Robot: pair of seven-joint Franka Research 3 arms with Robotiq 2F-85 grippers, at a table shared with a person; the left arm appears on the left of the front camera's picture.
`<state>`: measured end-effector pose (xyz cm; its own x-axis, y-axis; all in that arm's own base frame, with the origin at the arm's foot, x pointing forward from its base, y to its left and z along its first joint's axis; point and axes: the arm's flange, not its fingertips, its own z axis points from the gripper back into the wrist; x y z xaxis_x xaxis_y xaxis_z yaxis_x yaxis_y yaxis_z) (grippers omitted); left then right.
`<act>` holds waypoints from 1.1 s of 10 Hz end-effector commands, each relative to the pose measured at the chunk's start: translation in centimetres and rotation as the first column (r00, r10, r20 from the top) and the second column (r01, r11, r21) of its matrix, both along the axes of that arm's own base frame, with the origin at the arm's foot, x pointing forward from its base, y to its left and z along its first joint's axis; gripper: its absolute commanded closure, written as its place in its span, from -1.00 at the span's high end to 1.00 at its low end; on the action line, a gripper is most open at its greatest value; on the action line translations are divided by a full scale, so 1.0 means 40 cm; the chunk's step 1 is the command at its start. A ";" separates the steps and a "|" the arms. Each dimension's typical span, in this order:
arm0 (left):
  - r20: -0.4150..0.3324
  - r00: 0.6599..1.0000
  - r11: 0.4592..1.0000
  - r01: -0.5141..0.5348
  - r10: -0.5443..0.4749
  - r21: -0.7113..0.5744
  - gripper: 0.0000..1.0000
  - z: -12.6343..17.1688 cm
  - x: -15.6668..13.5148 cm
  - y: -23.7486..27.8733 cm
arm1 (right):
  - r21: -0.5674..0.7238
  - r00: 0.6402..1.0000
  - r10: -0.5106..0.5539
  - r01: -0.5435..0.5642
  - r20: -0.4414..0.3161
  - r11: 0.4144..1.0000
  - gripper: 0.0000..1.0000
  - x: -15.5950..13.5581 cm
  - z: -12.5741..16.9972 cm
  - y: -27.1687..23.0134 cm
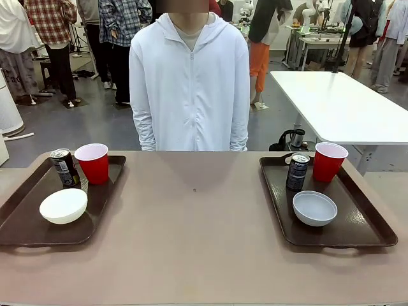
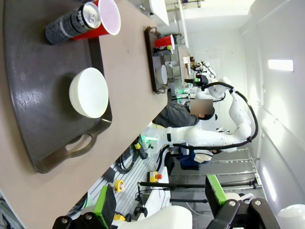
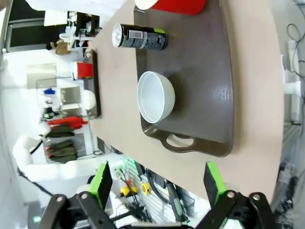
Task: Prepare tableware on both trays.
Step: Pick up a Picnic Bowl from the table and place it on a Handle tray.
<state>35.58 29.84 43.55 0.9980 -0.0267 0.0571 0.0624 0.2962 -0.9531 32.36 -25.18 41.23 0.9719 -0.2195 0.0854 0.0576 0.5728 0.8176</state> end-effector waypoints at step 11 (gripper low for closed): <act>-0.008 1.000 1.000 0.000 0.001 0.019 1.00 0.006 -0.006 -0.003 | 0.052 0.999 -0.024 0.023 0.021 0.998 1.00 -0.018 0.002 -0.032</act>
<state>35.59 29.84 43.55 0.9980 -0.0269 0.0571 0.0625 0.2962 -0.9531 31.81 -26.44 41.09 0.9636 -0.2454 0.1063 0.0365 0.5144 0.8568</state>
